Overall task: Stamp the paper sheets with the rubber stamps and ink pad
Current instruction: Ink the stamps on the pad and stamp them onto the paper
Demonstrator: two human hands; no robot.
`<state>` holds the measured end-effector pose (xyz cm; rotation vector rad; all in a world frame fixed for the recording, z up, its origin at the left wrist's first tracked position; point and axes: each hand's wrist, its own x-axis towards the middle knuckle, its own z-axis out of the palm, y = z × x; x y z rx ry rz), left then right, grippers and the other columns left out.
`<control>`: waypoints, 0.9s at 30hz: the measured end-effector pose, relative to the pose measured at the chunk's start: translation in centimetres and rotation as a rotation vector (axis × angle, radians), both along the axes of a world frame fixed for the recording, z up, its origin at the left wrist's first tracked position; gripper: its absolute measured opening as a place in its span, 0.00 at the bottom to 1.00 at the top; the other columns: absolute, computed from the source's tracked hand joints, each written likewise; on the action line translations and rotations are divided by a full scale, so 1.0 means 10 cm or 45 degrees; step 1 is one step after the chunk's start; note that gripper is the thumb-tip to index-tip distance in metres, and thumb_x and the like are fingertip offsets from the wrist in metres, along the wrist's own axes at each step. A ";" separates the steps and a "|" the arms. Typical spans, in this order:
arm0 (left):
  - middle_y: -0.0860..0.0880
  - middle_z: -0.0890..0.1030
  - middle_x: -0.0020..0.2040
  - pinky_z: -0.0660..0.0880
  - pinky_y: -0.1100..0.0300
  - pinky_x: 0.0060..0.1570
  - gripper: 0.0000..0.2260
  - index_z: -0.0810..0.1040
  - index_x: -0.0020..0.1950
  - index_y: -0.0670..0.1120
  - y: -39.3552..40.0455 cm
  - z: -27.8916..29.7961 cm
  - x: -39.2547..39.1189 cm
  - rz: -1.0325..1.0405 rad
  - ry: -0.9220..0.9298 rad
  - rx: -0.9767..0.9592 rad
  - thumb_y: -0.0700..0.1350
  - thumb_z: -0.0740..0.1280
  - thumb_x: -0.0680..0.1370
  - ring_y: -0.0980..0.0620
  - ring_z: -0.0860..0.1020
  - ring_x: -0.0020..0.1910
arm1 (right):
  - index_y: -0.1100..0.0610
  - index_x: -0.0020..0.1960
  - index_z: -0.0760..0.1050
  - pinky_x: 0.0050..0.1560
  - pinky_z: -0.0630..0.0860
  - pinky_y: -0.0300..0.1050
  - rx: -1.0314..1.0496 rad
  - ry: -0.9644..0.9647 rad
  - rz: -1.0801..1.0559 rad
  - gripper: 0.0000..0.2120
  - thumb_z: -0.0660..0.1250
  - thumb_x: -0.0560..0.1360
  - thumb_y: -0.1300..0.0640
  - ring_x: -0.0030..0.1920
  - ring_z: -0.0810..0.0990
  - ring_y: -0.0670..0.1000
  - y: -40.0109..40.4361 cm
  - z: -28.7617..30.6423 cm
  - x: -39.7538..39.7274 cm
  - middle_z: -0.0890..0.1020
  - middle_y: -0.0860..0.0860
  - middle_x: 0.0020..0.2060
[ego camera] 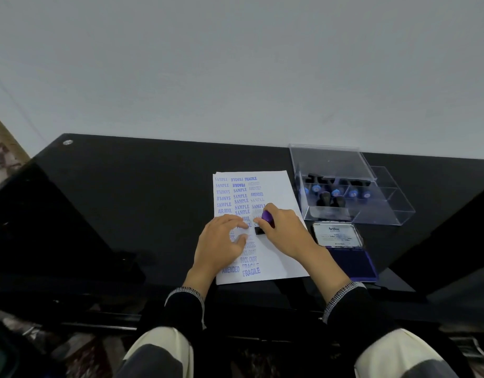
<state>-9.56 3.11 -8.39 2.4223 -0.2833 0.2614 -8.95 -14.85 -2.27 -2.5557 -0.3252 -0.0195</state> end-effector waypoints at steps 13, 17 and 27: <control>0.59 0.78 0.53 0.62 0.49 0.72 0.07 0.80 0.53 0.53 -0.02 0.00 0.01 0.094 -0.084 -0.040 0.45 0.68 0.76 0.59 0.74 0.57 | 0.55 0.47 0.66 0.35 0.71 0.47 -0.109 -0.070 -0.049 0.12 0.61 0.79 0.47 0.36 0.74 0.54 0.06 -0.05 -0.02 0.75 0.50 0.37; 0.60 0.78 0.53 0.67 0.49 0.67 0.07 0.80 0.53 0.53 -0.02 -0.01 0.02 0.106 -0.104 -0.027 0.46 0.69 0.75 0.59 0.73 0.56 | 0.54 0.47 0.65 0.35 0.69 0.46 -0.131 -0.103 -0.059 0.12 0.61 0.80 0.46 0.36 0.73 0.53 0.06 -0.08 -0.06 0.74 0.49 0.37; 0.60 0.78 0.54 0.64 0.55 0.68 0.07 0.80 0.53 0.54 -0.03 0.02 -0.01 0.125 -0.093 -0.015 0.46 0.69 0.76 0.59 0.72 0.57 | 0.54 0.47 0.66 0.36 0.68 0.45 -0.142 -0.051 -0.068 0.12 0.60 0.79 0.46 0.37 0.73 0.53 0.07 -0.03 0.01 0.75 0.49 0.38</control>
